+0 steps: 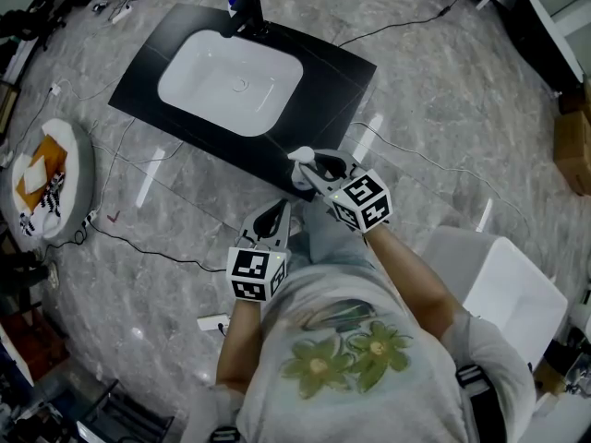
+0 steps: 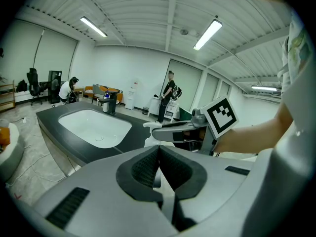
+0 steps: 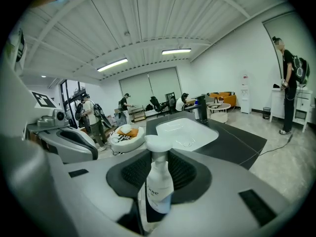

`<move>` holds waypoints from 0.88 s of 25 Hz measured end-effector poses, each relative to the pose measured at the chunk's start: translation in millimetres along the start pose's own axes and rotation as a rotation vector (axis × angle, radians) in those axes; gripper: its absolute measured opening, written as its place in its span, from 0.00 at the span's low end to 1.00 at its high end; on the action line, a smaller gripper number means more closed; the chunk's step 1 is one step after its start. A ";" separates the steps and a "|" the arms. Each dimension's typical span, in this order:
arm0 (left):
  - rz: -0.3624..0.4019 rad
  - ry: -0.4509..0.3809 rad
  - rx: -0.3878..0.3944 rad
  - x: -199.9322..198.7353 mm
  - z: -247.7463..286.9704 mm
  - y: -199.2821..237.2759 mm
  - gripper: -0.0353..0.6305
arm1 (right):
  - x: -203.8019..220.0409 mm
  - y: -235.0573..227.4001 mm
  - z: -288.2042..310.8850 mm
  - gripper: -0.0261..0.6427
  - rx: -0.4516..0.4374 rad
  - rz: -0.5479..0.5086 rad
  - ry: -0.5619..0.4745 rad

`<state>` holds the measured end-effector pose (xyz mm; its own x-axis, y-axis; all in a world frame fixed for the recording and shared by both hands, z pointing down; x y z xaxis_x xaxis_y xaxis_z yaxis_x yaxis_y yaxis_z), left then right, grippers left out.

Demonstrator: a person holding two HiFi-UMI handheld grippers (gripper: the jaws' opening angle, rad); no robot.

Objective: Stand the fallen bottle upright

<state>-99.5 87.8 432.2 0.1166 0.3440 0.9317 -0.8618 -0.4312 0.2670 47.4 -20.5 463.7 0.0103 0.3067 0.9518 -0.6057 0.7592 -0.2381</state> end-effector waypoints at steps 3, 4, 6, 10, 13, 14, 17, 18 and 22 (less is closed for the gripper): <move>0.001 0.002 -0.001 2.2 -0.4 -0.7 0.08 | 4.5 1.2 -5.1 0.22 -0.010 -0.002 -0.017; 0.001 0.002 -0.001 2.5 -0.7 -0.7 0.08 | 5.2 1.8 -6.5 0.22 -0.013 -0.004 -0.020; 0.002 0.002 -0.001 2.2 -0.9 -0.9 0.08 | 5.5 2.7 -8.6 0.22 -0.015 -0.008 -0.022; 0.004 0.002 0.003 2.0 -2.5 -2.3 0.08 | 6.4 5.2 -12.1 0.22 -0.015 -0.008 -0.031; 0.004 0.006 0.005 3.4 -4.4 -4.6 0.08 | 7.4 7.8 -15.4 0.22 -0.019 -0.011 -0.031; 0.003 0.008 0.004 4.1 -4.9 -4.8 0.08 | 7.9 8.6 -16.2 0.22 -0.019 -0.013 -0.030; 0.003 0.009 0.005 6.8 -5.6 -4.8 0.08 | 10.3 10.7 -17.8 0.22 -0.019 -0.016 -0.030; 0.004 0.009 0.007 7.4 -6.0 -5.2 0.08 | 10.9 11.7 -18.5 0.22 -0.019 -0.018 -0.029; 0.008 0.008 0.013 8.2 -6.8 -9.6 0.08 | 12.0 14.8 -22.4 0.22 -0.025 -0.020 -0.024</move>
<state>-93.6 100.3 435.6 0.1056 0.3475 0.9317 -0.8565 -0.4443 0.2628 56.4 7.2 467.3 0.0032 0.2775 0.9607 -0.5857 0.7792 -0.2232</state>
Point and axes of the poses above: the fingertips, and each gripper's own axes: z forward along the fingers, y to its left, x out of its underside, the point moved 9 cm from there along -z, backward along the fingers, and after that the axes turned 15 degrees about -y, right-handed, at the moved point
